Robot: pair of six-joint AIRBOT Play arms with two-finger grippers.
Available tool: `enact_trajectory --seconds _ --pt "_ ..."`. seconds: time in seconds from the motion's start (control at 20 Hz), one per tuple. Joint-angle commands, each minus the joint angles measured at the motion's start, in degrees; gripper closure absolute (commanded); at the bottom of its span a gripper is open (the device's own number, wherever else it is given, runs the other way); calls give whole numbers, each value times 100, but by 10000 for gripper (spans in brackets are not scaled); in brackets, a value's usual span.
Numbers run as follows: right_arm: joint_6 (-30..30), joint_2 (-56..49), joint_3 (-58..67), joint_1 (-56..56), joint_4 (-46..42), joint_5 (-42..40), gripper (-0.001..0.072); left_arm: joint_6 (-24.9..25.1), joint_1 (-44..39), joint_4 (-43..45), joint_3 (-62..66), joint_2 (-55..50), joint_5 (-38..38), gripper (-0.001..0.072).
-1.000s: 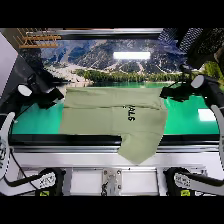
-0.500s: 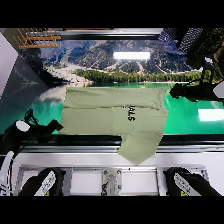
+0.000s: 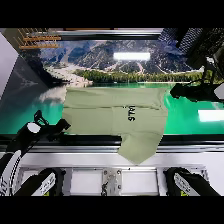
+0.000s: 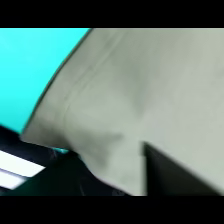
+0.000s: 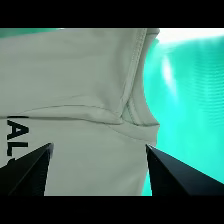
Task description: Fold the clothes and pants, and hang the long-sleeved shirts on hangers.
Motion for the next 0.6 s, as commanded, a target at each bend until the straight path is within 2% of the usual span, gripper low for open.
enact_trajectory --seconds 0.0,0.05,0.25,0.35,0.55 --pt "-44 28 -234 -105 0 385 81 -125 -365 94 470 -479 79 631" --pt "-46 70 -428 -225 0 636 80 -122 -363 201 555 -494 -7 703" --pt "-129 293 -2002 -822 105 1427 80 90 -358 339 426 -151 -153 703" --pt "-131 299 -2835 -907 365 1399 80 94 -358 345 249 105 -131 703" --pt "-199 256 -3960 -684 1198 645 97 120 -363 337 129 315 -129 703"
